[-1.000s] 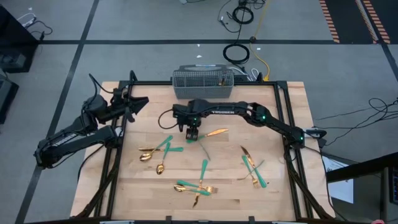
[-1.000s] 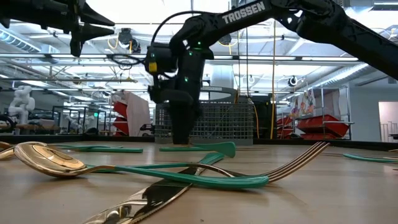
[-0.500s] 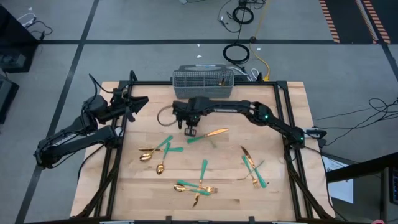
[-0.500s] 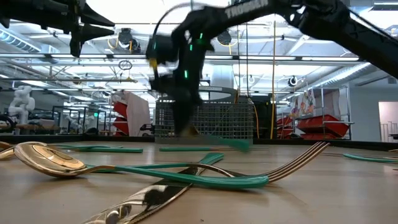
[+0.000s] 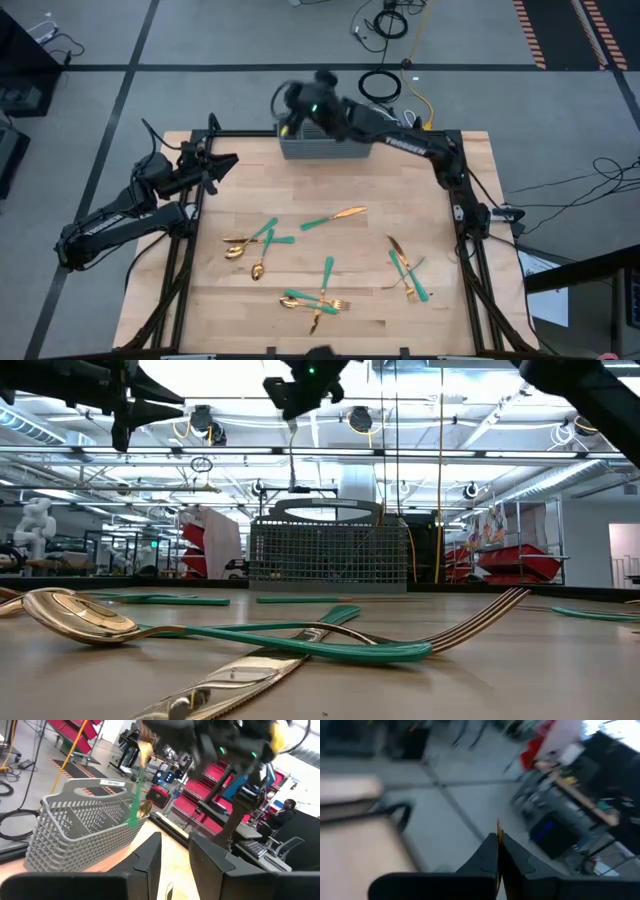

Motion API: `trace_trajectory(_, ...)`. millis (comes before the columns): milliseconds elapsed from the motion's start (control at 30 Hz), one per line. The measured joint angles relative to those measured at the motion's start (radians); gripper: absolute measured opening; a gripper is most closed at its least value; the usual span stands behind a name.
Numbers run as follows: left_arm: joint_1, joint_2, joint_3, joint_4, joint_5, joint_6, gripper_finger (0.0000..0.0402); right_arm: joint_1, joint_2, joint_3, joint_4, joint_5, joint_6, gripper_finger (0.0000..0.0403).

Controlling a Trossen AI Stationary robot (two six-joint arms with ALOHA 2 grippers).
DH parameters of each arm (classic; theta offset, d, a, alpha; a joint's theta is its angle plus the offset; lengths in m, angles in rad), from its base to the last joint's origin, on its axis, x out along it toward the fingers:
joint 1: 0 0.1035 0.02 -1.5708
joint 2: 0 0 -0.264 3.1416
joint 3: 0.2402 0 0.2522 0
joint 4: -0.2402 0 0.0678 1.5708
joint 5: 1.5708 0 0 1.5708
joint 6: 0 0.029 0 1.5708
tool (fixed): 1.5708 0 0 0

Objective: Sort silverware
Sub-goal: Put the green fork into the gray silverware organizer

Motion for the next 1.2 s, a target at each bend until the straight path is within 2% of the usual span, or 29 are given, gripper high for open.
trace_trajectory(100,0.000,0.000,0.000,0.000,0.000,0.000,0.0102,-0.048,0.004,-0.004,0.028,0.009,0.002,0.0000)
trace_trajectory(267,0.000,0.000,0.000,0.000,-0.001,0.026,0.0102,-0.101,0.034,-0.018,0.080,-0.040,0.015,0.0000)
trace_trajectory(533,0.000,0.000,0.000,-0.003,-0.008,0.026,0.0102,-0.140,0.079,-0.022,0.031,-0.021,0.055,0.0000)
trace_trajectory(867,0.000,0.000,0.000,-0.042,-0.022,0.026,0.0102,-0.140,0.090,-0.160,0.073,-0.024,0.105,0.0000)
trace_trajectory(1200,0.000,0.000,0.000,-0.046,-0.022,0.025,0.0102,-0.134,0.089,-0.215,0.066,-0.026,0.114,0.0003)
